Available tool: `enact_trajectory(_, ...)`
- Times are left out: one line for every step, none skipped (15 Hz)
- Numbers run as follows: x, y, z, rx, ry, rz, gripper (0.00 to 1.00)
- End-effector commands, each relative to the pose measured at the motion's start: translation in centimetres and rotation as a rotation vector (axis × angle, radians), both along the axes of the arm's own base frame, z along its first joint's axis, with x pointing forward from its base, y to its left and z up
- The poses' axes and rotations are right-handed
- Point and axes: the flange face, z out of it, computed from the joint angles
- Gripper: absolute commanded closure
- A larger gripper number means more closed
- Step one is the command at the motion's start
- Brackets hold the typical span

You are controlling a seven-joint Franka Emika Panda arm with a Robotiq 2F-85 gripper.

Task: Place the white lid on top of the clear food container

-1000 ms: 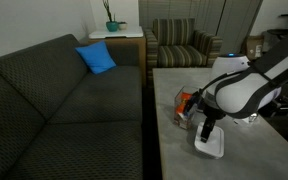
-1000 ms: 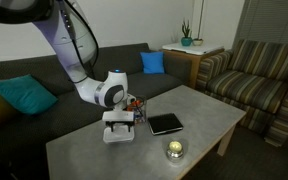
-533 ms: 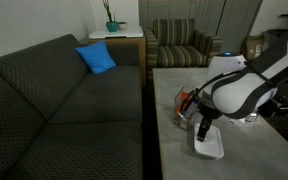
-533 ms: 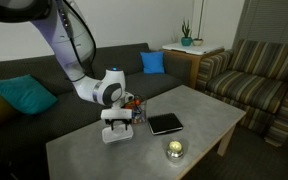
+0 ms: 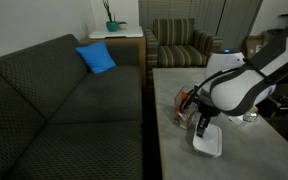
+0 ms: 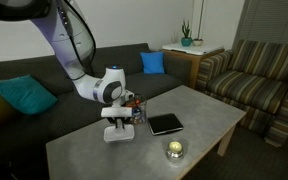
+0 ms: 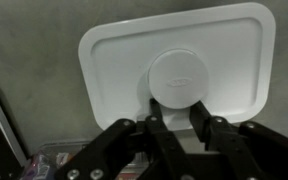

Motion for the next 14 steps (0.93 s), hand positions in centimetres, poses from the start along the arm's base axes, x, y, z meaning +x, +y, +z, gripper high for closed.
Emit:
enact_trajectory(-0.4, -0.9, -0.3, -0.016, -0.001, -0.033, 0.7)
enact_trajectory(-0.4, -1.2, -0.1, -0.018, -0.003, -0.043, 0.49)
enact_trajectory(-0.3, -1.4, 0.1, -0.018, -0.006, -0.05, 0.48)
enact_trajectory(-0.3, -1.5, 0.4, -0.019, -0.009, -0.055, 0.42)
enact_trajectory(-0.3, -1.8, 0.6, -0.021, -0.014, -0.06, 0.36)
enact_trajectory(-0.2, -1.9, 0.9, -0.02, -0.023, -0.063, 0.28)
enact_trajectory(-0.2, -2.1, 1.2, -0.022, -0.028, -0.066, 0.22)
enact_trajectory(-0.2, -2.2, 1.3, -0.02, -0.032, -0.065, 0.14)
enact_trajectory(-0.3, -2.2, 1.4, -0.02, -0.031, -0.066, 0.07)
enact_trajectory(-0.4, -2.3, 1.6, -0.015, -0.022, -0.07, 0.02)
enact_trajectory(-0.6, -2.1, 1.9, 0.0, -0.016, -0.069, 0.0)
enact_trajectory(-0.8, -2.1, 2.2, -0.002, -0.009, -0.068, 0.0)
enact_trajectory(-1.0, -1.9, 2.8, 0.0, 0.004, -0.064, 0.0)
enact_trajectory(-1.3, -1.8, 3.1, -0.001, 0.016, -0.059, 0.0)
